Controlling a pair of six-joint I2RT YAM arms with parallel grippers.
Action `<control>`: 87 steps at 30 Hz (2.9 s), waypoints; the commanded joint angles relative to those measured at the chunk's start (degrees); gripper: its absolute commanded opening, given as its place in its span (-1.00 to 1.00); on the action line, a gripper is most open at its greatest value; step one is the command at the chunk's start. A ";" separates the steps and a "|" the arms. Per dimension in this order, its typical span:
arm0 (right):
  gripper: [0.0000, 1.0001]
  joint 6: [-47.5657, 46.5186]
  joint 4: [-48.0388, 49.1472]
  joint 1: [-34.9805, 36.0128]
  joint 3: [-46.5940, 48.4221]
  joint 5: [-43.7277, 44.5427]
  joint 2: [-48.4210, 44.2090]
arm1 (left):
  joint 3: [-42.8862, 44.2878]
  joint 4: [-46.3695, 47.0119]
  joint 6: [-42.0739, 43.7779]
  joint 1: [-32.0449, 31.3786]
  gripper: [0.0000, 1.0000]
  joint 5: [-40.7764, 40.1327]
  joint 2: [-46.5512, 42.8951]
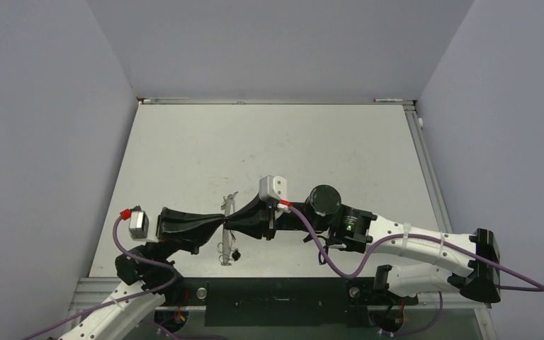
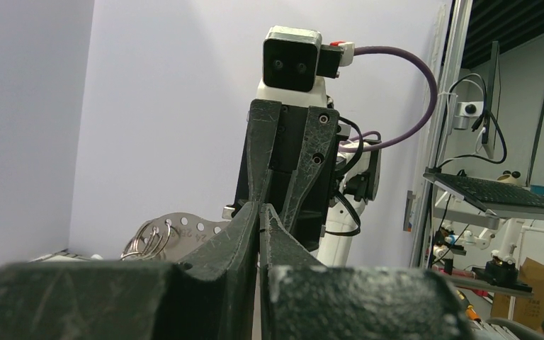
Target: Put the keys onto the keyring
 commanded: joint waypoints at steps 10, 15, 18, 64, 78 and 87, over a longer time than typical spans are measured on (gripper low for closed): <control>-0.90 -4.53 -5.60 -0.56 6.78 1.71 1.68 | 2.79 -2.54 1.42 0.28 -1.00 0.16 -0.87; -0.90 -7.69 -15.59 -0.50 11.98 6.59 1.75 | 5.08 -18.98 7.72 0.28 -0.15 -1.22 -6.07; -0.90 -8.40 -19.82 -0.40 13.62 9.64 1.89 | 6.45 -25.08 9.57 0.28 0.32 -3.78 -8.48; -0.90 -5.65 -35.15 2.42 26.08 25.95 5.83 | 19.17 -58.37 37.44 0.55 -1.00 3.44 2.67; -0.90 -5.32 -44.31 2.38 30.93 30.23 9.94 | 20.45 -61.95 39.99 0.54 -1.00 1.55 2.54; -0.90 -2.05 -53.93 2.31 37.53 31.09 13.62 | 21.41 -65.15 42.37 0.54 -1.00 -0.92 2.72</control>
